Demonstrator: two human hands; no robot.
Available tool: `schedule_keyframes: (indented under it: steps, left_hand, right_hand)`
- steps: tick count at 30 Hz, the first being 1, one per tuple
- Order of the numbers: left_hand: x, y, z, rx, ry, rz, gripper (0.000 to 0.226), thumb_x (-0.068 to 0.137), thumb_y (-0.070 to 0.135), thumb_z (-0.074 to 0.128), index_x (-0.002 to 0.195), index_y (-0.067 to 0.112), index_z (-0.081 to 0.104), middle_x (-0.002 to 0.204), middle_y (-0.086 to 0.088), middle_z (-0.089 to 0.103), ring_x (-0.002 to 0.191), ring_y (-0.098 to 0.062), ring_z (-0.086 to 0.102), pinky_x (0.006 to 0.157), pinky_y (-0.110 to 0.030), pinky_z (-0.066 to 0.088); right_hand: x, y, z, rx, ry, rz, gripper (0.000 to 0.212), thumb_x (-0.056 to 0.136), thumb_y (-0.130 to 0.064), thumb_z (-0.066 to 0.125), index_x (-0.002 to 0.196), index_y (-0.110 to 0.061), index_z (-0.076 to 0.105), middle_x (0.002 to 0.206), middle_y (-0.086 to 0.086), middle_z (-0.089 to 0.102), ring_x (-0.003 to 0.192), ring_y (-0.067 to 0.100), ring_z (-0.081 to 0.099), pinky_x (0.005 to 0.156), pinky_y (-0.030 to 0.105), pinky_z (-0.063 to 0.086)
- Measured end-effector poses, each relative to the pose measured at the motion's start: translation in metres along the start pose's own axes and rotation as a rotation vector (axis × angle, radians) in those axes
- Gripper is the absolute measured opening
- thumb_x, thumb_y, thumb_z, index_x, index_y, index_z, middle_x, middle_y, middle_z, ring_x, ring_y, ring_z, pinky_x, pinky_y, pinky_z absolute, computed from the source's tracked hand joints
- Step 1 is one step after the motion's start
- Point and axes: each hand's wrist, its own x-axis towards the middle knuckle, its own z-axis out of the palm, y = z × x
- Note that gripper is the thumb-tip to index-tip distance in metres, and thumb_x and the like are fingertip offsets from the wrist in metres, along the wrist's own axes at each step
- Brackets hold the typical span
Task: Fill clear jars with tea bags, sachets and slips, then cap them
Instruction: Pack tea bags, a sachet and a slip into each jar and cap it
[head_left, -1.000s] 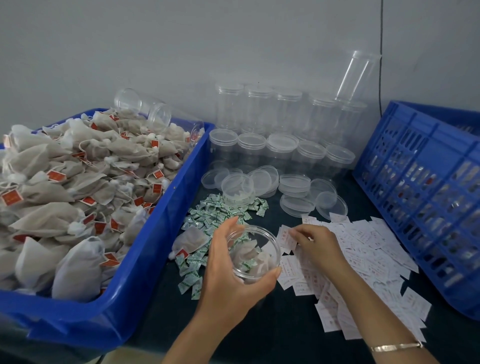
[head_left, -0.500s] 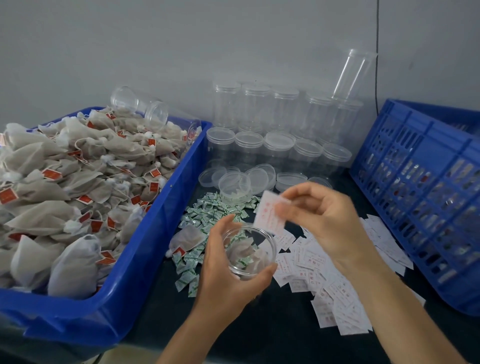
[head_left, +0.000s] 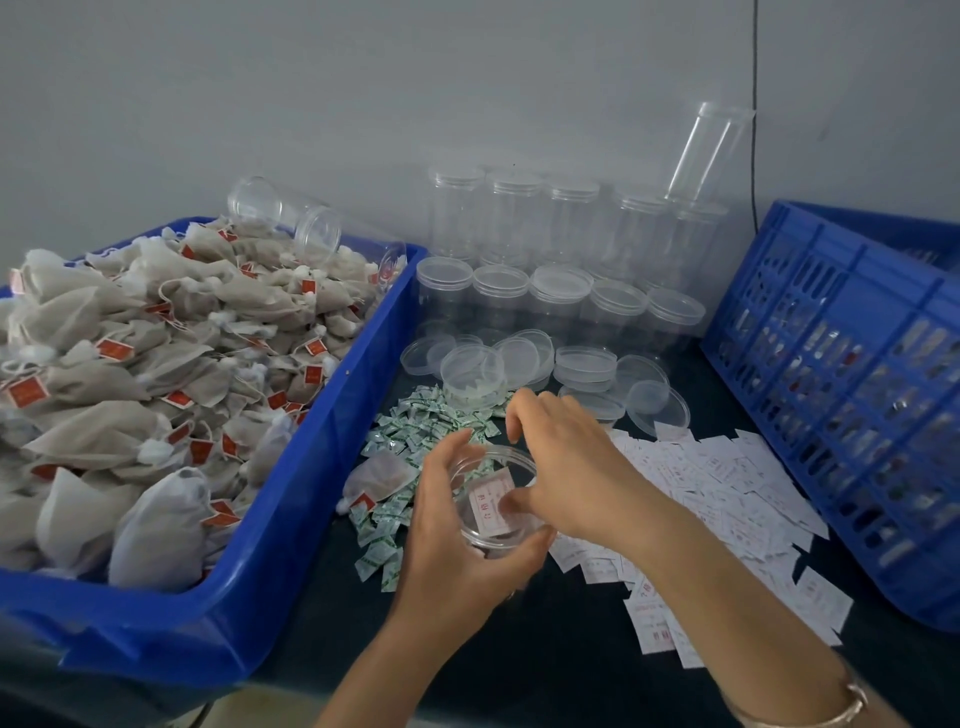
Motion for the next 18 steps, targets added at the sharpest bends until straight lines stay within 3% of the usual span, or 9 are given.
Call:
schedule_keyframes:
  steps: [3, 5, 7, 8, 10, 12, 14, 15, 18]
  left_hand:
    - [0.000, 0.001, 0.000, -0.028, -0.013, -0.020, 0.095, 0.058, 0.046, 0.081, 0.136, 0.043, 0.027, 0.119, 0.031, 0.046, 0.118, 0.004, 0.048, 0.093, -0.002, 0.035]
    - [-0.002, -0.004, -0.001, -0.064, -0.043, -0.041, 0.112, 0.055, 0.047, 0.084, 0.144, 0.040, 0.016, 0.125, 0.028, 0.047, 0.122, 0.005, 0.047, 0.095, -0.003, 0.034]
    - [-0.010, -0.014, -0.002, -0.199, -0.100, -0.142, 0.131, 0.046, 0.041, 0.093, 0.143, 0.053, 0.006, 0.133, 0.026, 0.043, 0.121, 0.006, 0.050, 0.089, -0.006, 0.044]
    - [-0.016, -0.019, -0.003, -0.259, -0.118, -0.209, 0.136, 0.041, 0.035, 0.096, 0.137, 0.064, 0.005, 0.137, 0.027, 0.038, 0.120, 0.006, 0.051, 0.083, -0.009, 0.049]
    - [-0.023, -0.022, 0.002, -0.265, -0.136, -0.297, 0.137, 0.038, 0.016, 0.097, 0.130, 0.069, 0.011, 0.139, 0.028, 0.031, 0.118, 0.006, 0.049, 0.073, -0.008, 0.052]
    - [-0.023, -0.029, 0.010, -0.184, -0.068, -0.208, 0.121, 0.047, 0.003, 0.094, 0.123, 0.069, 0.027, 0.128, 0.028, 0.047, 0.110, 0.012, 0.052, 0.073, -0.006, 0.050]
    - [-0.019, -0.026, 0.019, -0.108, -0.012, -0.142, 0.103, 0.043, 0.007, 0.096, 0.118, 0.054, 0.043, 0.111, 0.019, 0.061, 0.101, 0.017, 0.056, 0.076, -0.002, 0.047]
    - [-0.015, -0.020, 0.024, -0.100, -0.025, -0.131, 0.101, 0.040, 0.007, 0.094, 0.120, 0.043, 0.044, 0.112, 0.016, 0.063, 0.102, 0.015, 0.057, 0.079, -0.002, 0.046]
    - [-0.001, 0.010, 0.045, -0.133, -0.128, -0.028, 0.101, 0.038, 0.007, 0.092, 0.121, 0.037, 0.043, 0.112, 0.035, 0.058, 0.105, 0.015, 0.056, 0.073, -0.003, 0.049]
  right_hand:
    - [-0.002, 0.005, -0.006, 0.156, -0.003, 0.014, 0.059, 0.082, -0.045, 0.079, 0.120, -0.028, 0.038, 0.100, -0.017, 0.038, 0.091, 0.002, 0.039, 0.073, 0.021, 0.029]
    - [-0.007, 0.008, -0.015, 0.376, -0.045, 0.065, 0.080, 0.075, -0.075, 0.062, 0.137, -0.032, 0.038, 0.108, -0.025, 0.039, 0.090, -0.009, 0.042, 0.076, 0.015, 0.034]
    - [-0.017, 0.011, -0.019, 0.387, -0.215, 0.066, 0.114, 0.059, -0.097, 0.040, 0.154, -0.039, 0.017, 0.137, -0.017, 0.038, 0.105, -0.008, 0.045, 0.089, 0.021, 0.042]
    - [-0.023, 0.013, -0.019, 0.307, -0.307, 0.051, 0.121, 0.056, -0.101, 0.036, 0.156, -0.041, 0.004, 0.149, -0.013, 0.031, 0.116, 0.000, 0.047, 0.095, 0.029, 0.045]
    - [-0.033, 0.013, -0.019, 0.192, -0.400, 0.017, 0.119, 0.060, -0.098, 0.045, 0.154, -0.041, -0.002, 0.153, -0.009, 0.028, 0.124, 0.013, 0.048, 0.098, 0.037, 0.047]
    - [-0.038, 0.015, -0.021, 0.214, -0.374, 0.010, 0.105, 0.067, -0.086, 0.062, 0.147, -0.038, 0.015, 0.141, -0.008, 0.041, 0.117, 0.015, 0.051, 0.096, 0.039, 0.048]
    - [-0.043, 0.019, -0.030, 0.233, -0.328, 0.017, 0.095, 0.070, -0.077, 0.070, 0.141, -0.033, 0.024, 0.136, -0.010, 0.045, 0.114, 0.015, 0.052, 0.095, 0.040, 0.047]
    - [-0.045, 0.023, -0.037, 0.232, -0.306, 0.017, 0.095, 0.071, -0.076, 0.071, 0.142, -0.032, 0.024, 0.139, -0.011, 0.044, 0.116, 0.016, 0.051, 0.096, 0.039, 0.046]
    - [-0.058, 0.032, -0.067, 0.167, -0.143, 0.006, 0.094, 0.072, -0.080, 0.065, 0.142, -0.031, 0.029, 0.141, -0.012, 0.048, 0.119, 0.015, 0.054, 0.099, 0.038, 0.045]
